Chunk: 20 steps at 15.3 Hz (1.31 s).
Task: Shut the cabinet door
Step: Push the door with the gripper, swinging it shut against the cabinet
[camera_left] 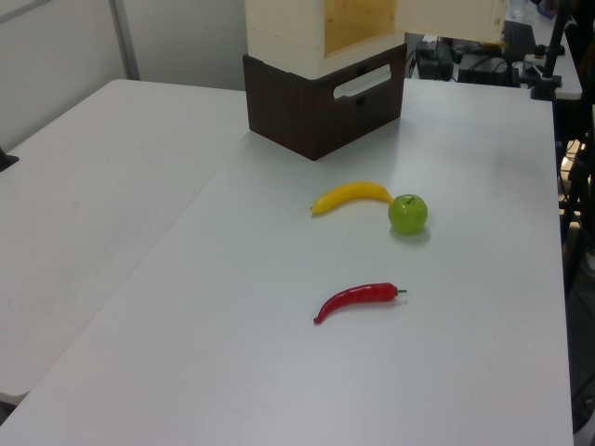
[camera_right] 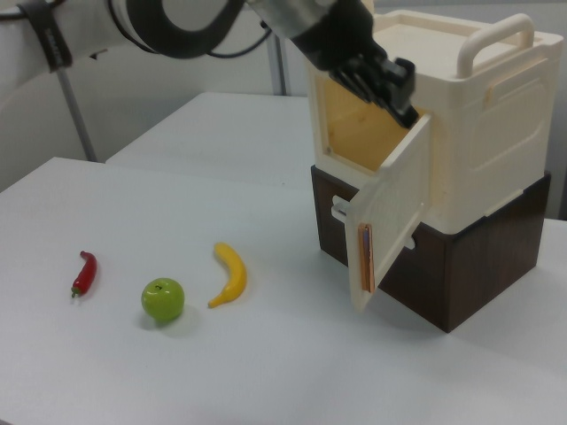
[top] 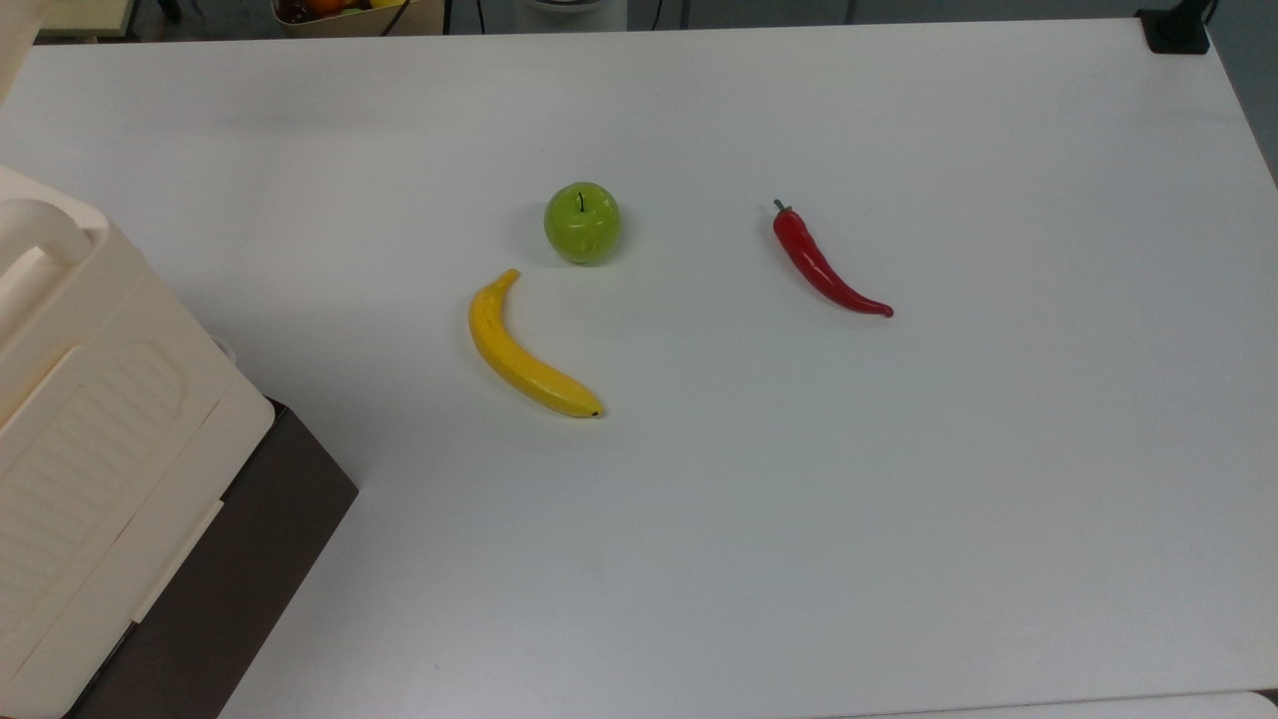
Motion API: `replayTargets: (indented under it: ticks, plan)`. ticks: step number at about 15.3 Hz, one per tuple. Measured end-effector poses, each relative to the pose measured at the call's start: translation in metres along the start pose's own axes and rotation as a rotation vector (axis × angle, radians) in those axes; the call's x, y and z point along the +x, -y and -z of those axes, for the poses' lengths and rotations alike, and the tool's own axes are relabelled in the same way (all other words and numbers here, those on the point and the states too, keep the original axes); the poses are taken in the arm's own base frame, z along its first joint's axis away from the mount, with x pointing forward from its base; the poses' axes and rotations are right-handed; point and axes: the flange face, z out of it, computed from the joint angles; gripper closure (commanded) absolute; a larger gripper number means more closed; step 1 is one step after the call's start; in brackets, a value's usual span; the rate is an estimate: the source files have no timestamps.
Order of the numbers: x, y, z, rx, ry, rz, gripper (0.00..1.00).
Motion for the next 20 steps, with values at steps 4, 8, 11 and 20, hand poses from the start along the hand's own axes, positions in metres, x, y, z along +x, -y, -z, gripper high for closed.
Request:
replayTargets:
  ticks: [4, 8, 11, 20]
  plan:
    - [-0.011, -0.013, -0.027, 0.013, 0.048, 0.045, 1.0]
    - [-0.019, -0.011, -0.041, 0.037, 0.094, 0.07, 1.0]
    - [-0.023, -0.002, -0.044, 0.093, 0.121, 0.077, 1.0]
    - [-0.018, 0.08, -0.042, 0.273, 0.119, 0.117, 1.0]
